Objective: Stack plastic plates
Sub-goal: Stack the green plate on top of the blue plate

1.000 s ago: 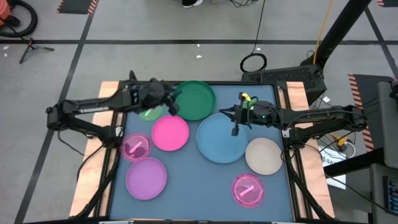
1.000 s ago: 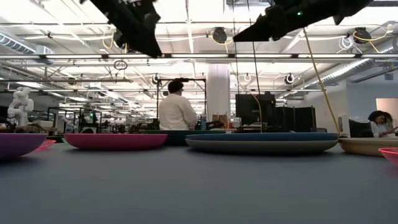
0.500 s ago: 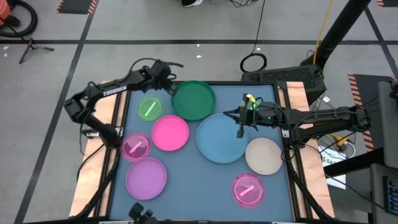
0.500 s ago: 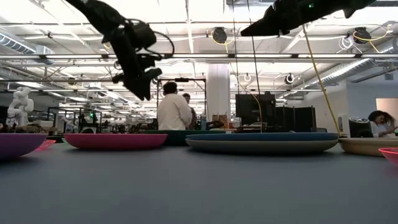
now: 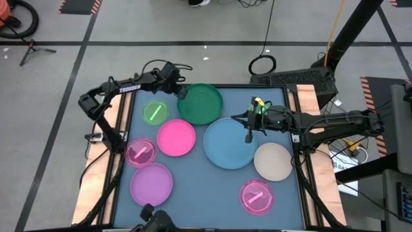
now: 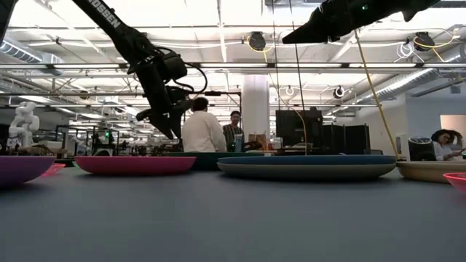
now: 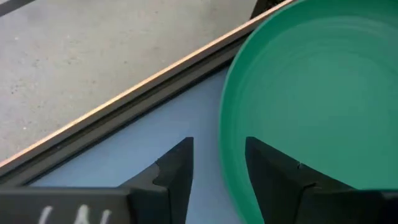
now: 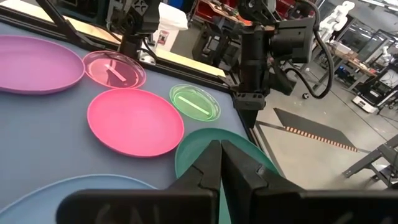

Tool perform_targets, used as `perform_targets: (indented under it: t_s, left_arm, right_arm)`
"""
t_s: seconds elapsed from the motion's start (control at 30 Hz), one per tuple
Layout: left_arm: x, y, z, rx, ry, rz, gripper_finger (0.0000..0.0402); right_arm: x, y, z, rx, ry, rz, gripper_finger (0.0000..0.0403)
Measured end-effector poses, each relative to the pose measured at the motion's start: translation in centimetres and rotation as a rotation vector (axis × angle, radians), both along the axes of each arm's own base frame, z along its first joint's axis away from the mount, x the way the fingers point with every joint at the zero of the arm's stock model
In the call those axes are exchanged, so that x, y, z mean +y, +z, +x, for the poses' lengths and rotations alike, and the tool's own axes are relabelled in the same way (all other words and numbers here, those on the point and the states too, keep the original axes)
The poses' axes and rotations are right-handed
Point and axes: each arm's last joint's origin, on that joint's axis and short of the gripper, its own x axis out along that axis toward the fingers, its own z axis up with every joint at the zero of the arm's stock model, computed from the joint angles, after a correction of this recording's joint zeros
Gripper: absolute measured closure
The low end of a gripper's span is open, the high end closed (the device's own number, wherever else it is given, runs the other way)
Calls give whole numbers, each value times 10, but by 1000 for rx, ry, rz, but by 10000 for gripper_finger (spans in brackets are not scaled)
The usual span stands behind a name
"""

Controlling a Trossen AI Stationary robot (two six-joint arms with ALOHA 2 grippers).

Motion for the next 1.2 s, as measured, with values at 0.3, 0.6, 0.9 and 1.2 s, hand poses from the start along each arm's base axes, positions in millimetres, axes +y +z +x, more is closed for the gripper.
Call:
perform_targets:
  t_s: [0.3,0.6,0.9,1.2]
  left_arm:
    - [0,0,1,-8,10,-2,161]
    - [-1,-7,5,1,16,-22,156]
    - [5,-39,16,41,9,-62,156]
    - [5,-47,20,46,0,-60,156]
  right_arm:
    - [0,0,0,2,-1,0,397]
    - [0,-1,0,8,-1,0,397]
    - [0,-1,0,13,-1,0,397]
    - [0,-2,0,22,-2,0,397]
